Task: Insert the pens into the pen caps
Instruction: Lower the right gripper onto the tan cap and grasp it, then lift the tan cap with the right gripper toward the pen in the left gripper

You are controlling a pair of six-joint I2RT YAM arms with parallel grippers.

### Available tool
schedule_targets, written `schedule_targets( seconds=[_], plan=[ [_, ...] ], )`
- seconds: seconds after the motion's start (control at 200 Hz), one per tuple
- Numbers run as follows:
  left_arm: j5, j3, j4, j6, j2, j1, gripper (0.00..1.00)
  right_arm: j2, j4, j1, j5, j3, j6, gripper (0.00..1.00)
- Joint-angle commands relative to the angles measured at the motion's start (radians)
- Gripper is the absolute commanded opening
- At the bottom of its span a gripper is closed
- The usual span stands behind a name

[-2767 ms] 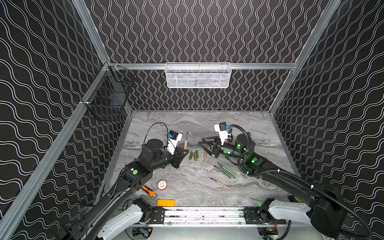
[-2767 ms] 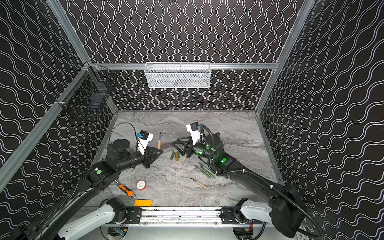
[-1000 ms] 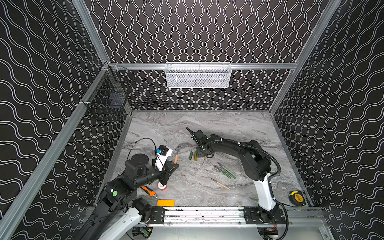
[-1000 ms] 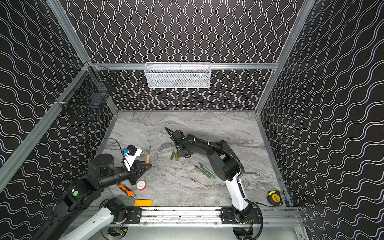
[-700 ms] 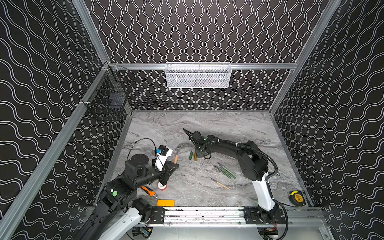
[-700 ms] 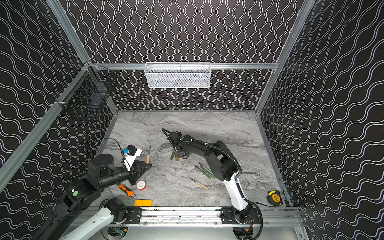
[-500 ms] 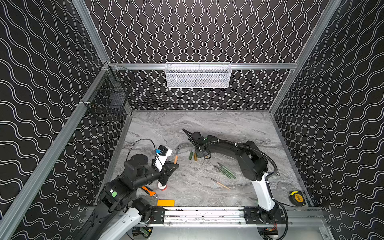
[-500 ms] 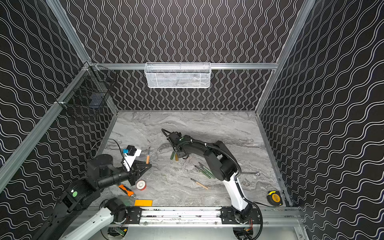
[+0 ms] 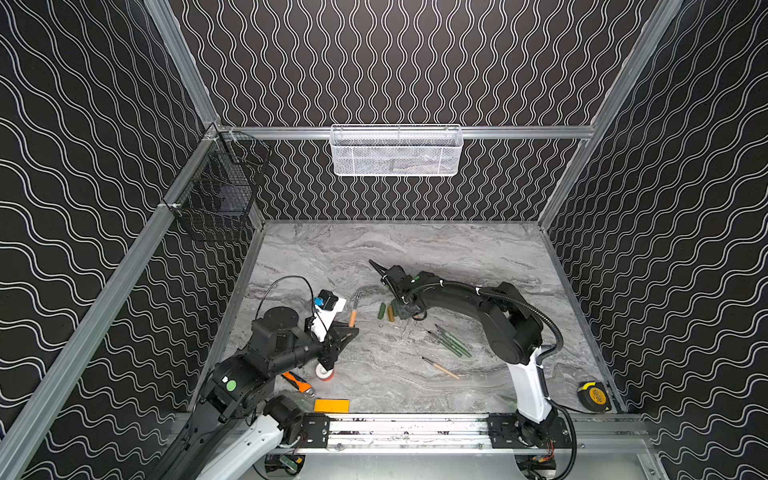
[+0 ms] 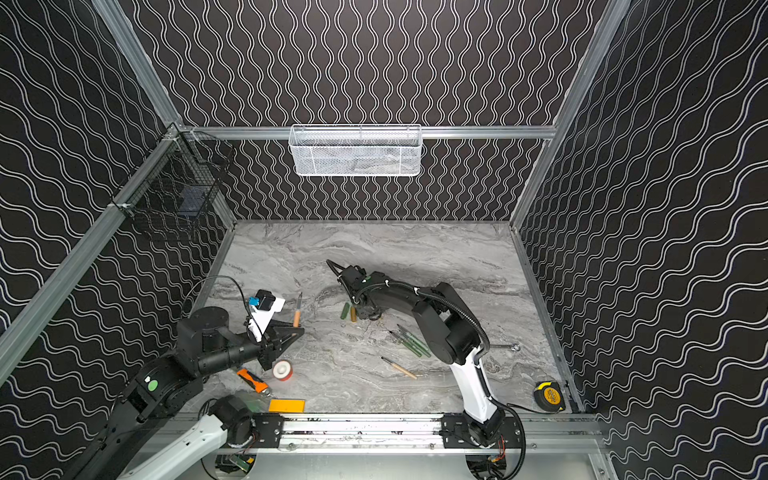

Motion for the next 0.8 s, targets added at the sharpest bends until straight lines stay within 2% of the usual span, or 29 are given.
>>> schedule_targets(
  seconds=[0.0, 0.26, 0.48, 0.796],
  plan=[
    [0.011, -0.003, 0.029, 0.012, 0.011, 0.002, 0.00, -0.044, 0.039, -0.010, -0.035, -0.021, -0.011, 0.11],
    [0.033, -0.012, 0.053, 0.001, 0.046, 0.002, 0.00, -0.210, 0.238, -0.060, -0.147, -0.183, -0.050, 0.11],
    [0.071, -0.005, 0.109, -0.039, 0.122, 0.002, 0.00, -0.458, 0.491, -0.122, -0.303, -0.407, -0.094, 0.12],
    [0.201, -0.067, 0.410, -0.144, 0.264, 0.001, 0.00, -0.759, 0.714, -0.296, -0.566, -0.660, -0.104, 0.12]
  ],
)
